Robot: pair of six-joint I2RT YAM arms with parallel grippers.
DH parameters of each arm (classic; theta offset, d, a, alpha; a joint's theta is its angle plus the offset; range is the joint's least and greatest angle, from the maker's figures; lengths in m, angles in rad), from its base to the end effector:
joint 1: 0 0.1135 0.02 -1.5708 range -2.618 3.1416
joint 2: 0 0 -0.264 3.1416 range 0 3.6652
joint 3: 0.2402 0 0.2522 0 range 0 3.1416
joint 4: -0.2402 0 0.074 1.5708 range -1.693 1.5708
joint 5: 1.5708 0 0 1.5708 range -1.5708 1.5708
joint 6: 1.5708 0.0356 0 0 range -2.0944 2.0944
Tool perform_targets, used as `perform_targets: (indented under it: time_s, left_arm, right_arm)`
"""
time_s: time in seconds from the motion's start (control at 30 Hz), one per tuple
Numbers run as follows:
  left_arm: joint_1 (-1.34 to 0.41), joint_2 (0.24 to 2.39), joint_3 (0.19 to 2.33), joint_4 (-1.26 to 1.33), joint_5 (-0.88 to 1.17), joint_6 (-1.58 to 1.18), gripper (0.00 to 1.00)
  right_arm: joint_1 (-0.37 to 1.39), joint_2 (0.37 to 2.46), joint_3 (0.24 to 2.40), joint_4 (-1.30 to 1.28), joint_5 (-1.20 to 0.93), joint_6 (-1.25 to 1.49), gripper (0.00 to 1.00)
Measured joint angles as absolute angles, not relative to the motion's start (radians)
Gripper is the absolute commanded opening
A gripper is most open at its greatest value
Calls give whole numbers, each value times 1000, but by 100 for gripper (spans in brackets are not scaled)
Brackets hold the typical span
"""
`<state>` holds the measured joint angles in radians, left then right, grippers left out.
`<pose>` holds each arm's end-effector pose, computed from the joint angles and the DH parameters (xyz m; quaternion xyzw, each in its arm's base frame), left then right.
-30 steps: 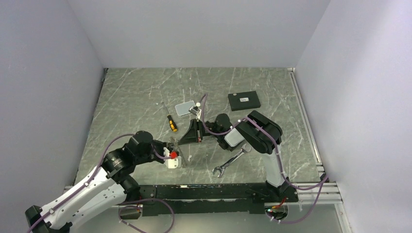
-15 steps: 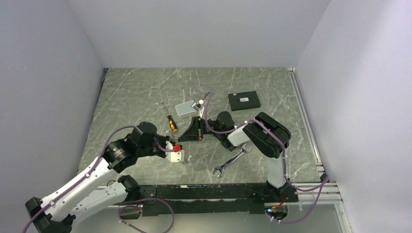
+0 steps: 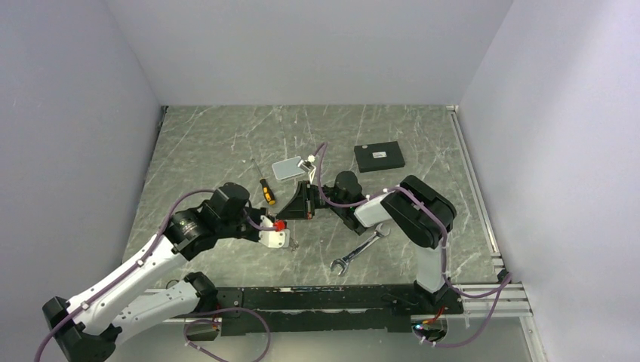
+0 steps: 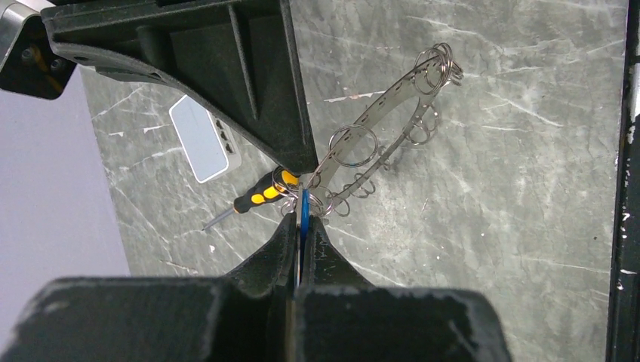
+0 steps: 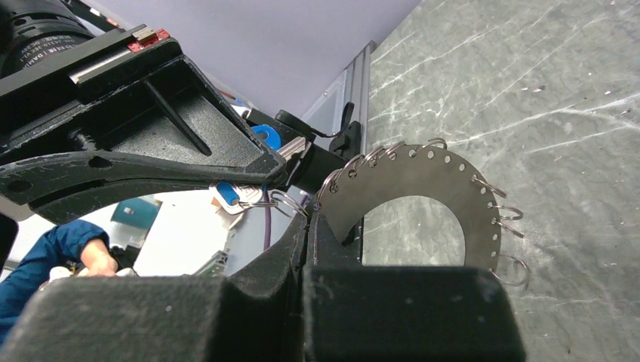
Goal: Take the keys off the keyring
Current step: Remove the key from the keyring.
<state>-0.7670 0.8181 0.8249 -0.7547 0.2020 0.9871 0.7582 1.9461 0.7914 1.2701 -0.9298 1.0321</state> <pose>0.1130 -0.1189 0.2938 0.7269 0.5521 -0.0482 0.4056 0.2456 0.2719 0.1703 -0.2505 0.6347 0.7073 0.1847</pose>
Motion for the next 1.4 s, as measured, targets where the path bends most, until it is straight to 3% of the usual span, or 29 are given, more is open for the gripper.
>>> perform_targets:
  time_s: [0.63,1.4]
  left_arm:
    - [-773,882,865,-793,179,1010,0]
    - [-955,971,861,-821,-48,1105,0]
  right_arm:
    - [762,1914,792,1163,-892,1017,0]
    - [752,1909,791,1099,-876,1047,0]
